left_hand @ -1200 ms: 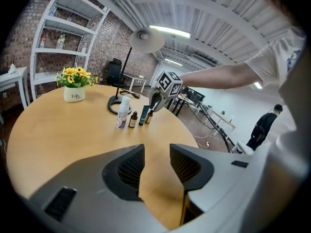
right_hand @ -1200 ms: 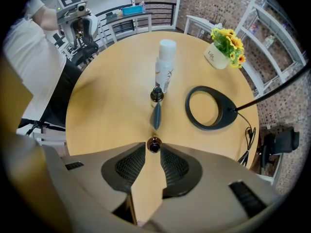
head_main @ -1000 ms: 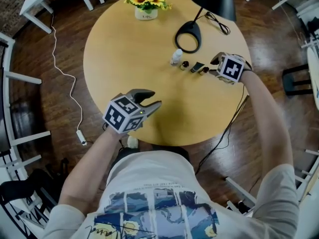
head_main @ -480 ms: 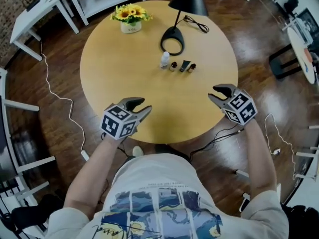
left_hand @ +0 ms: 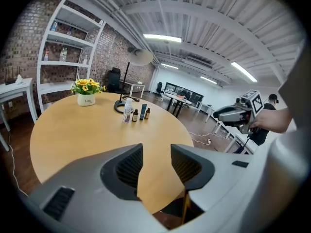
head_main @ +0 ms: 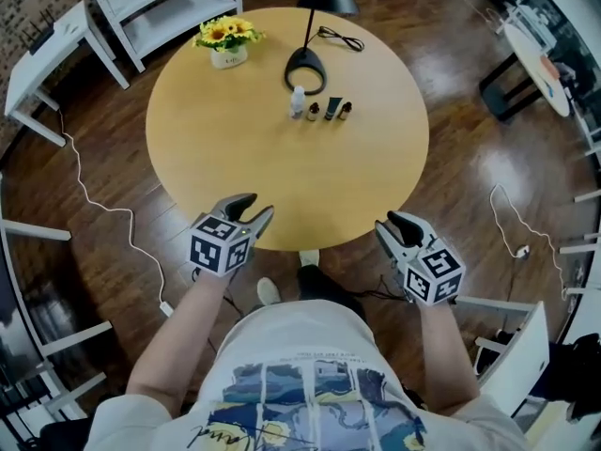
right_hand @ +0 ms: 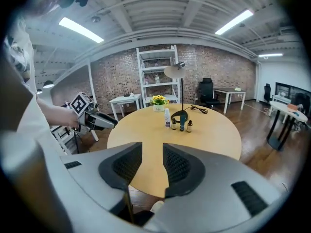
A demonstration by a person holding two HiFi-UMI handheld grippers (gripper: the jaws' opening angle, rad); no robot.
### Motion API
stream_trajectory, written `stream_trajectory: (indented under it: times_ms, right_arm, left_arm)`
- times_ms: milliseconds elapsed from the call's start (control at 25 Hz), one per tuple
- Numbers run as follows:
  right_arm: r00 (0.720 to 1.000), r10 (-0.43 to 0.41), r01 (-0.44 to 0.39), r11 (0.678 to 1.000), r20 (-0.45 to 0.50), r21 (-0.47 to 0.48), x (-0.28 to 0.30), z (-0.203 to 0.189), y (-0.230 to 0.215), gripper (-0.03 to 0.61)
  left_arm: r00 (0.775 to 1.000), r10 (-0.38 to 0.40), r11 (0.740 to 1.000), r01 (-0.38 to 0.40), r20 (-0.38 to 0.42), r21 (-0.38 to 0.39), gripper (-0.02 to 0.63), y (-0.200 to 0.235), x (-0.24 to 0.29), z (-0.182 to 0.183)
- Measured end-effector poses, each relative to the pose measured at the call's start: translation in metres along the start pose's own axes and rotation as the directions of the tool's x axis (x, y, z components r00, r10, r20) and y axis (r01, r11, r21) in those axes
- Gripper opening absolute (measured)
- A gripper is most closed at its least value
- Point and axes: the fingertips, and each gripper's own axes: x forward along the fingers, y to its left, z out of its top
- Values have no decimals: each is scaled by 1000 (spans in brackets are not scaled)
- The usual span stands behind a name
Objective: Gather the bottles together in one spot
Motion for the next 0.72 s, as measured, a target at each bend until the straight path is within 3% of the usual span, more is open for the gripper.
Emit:
stream_trajectory:
  times_ms: [200,400,720]
  right_arm:
    - [998,-57,57,998,13,7,-22,-18,33,160]
    - [998,-52,53,998,39,-33,-31,-16,51,160]
    - [994,-14,19,999,111,-44,-46,-1,41,112]
  left_arm:
    - [995,94,995,-94,-25,-18,156,16,-15,-24]
    - [995,99,992,-97,21,-82,158,10,-31,-28]
    - [983,171,985,-170,61,-32,164,-19,-63,-27]
